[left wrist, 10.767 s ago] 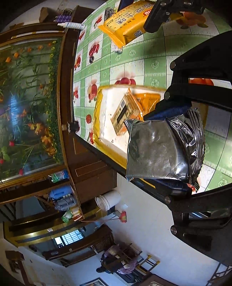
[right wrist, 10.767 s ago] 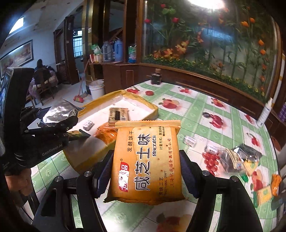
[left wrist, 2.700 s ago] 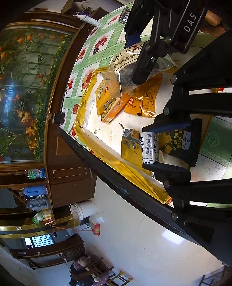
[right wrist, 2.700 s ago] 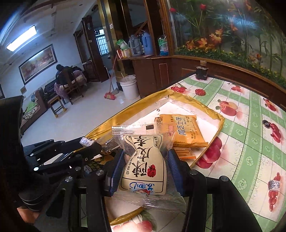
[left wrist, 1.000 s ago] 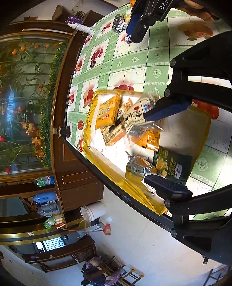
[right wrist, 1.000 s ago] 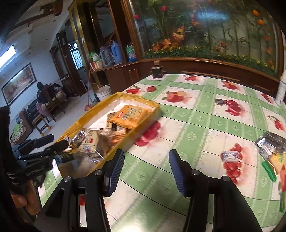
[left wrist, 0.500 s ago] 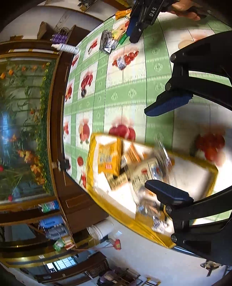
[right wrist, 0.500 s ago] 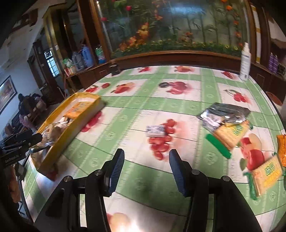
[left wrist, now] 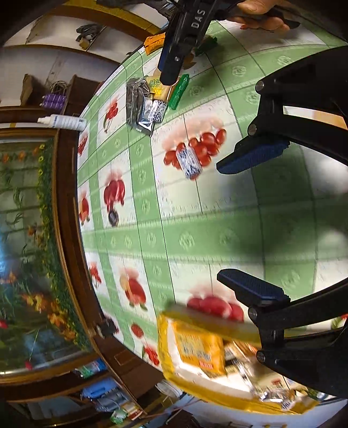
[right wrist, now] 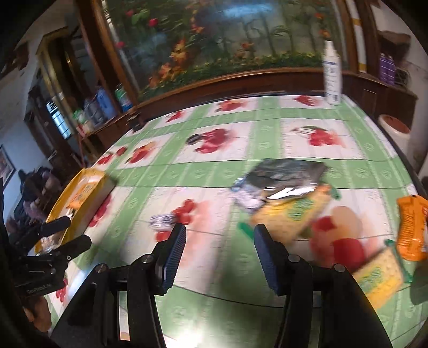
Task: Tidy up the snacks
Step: 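Grasp another white candy with the left gripper while the right grasps a blue-patterned candy, then carry both candies over the white tray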
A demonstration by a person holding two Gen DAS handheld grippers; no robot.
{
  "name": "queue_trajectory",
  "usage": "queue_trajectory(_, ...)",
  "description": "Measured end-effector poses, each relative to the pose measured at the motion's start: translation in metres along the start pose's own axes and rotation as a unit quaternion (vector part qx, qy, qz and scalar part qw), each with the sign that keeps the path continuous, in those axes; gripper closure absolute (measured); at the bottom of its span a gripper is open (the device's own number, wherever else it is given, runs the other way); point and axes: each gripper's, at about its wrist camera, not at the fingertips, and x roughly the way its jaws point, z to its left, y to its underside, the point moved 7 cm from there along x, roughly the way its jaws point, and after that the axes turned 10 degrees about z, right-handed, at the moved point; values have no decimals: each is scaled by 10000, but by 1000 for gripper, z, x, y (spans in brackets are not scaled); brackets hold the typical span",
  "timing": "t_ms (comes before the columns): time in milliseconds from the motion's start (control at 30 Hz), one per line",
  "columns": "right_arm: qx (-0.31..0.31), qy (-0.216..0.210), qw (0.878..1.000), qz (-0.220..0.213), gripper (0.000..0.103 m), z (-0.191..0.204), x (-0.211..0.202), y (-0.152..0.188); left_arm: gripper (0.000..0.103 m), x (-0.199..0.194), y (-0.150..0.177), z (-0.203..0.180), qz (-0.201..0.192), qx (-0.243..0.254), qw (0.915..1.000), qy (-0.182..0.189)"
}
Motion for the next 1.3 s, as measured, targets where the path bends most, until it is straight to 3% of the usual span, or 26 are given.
queue_trajectory(133,149,-109,9998,-22,47,-15,2,-5,30,22,-16,-16,153,-161,9996,184)
queue_trajectory(267,-340,-232,9991,56,48,8,16,-18,30,42,-27,-23,249,-429,9984,288)
queue_trajectory(367,-737,-15,9971,174,51,21,31,-26,30,49,-32,-27,274,-471,9977,392)
queue_trajectory(433,-838,209,9960,243,51,18,40,-29,30,51,-33,-31,250,-406,9977,472)
queue_trajectory(600,-796,229,9959,360,54,8,51,-34,30,57,-36,-40,238,-154,9974,666)
queue_trajectory(667,-863,231,9952,398,61,10,54,-35,37,63,-34,-44,311,-9,9977,601)
queue_trajectory(800,-1177,364,9905,614,69,19,69,-30,39,60,-31,-42,170,188,9977,629)
queue_trajectory(867,-1197,392,9899,648,68,18,75,-29,48,60,-32,-38,155,215,9976,647)
queue_trajectory(933,-1086,208,9917,657,72,18,76,-30,69,59,-33,-34,143,205,9972,708)
queue_trajectory(967,-1050,167,9921,667,75,18,76,-31,87,58,-32,-34,149,233,9969,737)
queue_trajectory(1000,-1048,175,9920,677,83,17,76,-30,92,57,-31,-33,149,273,9968,741)
queue_trajectory(1133,-977,71,9930,666,83,17,72,-26,93,52,-21,-29,139,353,9963,770)
queue_trajectory(1300,-780,-130,9959,445,83,18,52,-23,93,42,-7,-16,182,103,9947,1004)
